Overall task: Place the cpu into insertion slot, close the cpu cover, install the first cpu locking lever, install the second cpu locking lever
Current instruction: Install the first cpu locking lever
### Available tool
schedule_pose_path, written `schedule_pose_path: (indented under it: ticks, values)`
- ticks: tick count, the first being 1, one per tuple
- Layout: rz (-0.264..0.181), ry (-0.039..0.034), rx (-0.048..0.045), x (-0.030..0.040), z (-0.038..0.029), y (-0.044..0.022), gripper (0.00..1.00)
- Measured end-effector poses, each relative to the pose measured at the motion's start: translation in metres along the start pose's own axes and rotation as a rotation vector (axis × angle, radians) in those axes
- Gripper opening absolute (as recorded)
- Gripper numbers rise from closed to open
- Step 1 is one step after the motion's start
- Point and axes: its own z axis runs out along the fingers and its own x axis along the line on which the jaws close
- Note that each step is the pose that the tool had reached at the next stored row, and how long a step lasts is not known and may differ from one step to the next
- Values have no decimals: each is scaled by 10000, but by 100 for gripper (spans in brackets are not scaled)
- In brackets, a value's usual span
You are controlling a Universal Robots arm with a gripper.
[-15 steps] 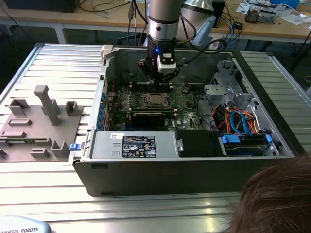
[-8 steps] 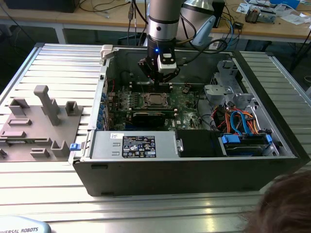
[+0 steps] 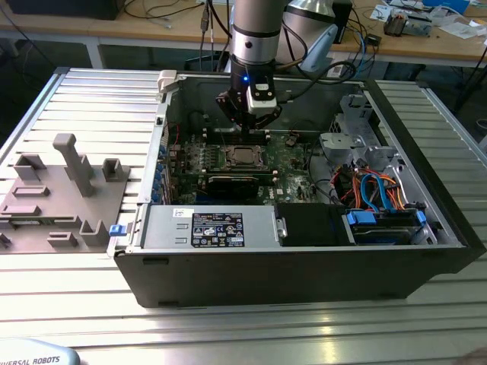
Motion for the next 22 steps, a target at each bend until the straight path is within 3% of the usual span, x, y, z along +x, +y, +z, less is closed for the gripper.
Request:
schedule_pose_path:
  ticks: [22]
  values:
    - [-109,-3,-1,0,0,0,11]
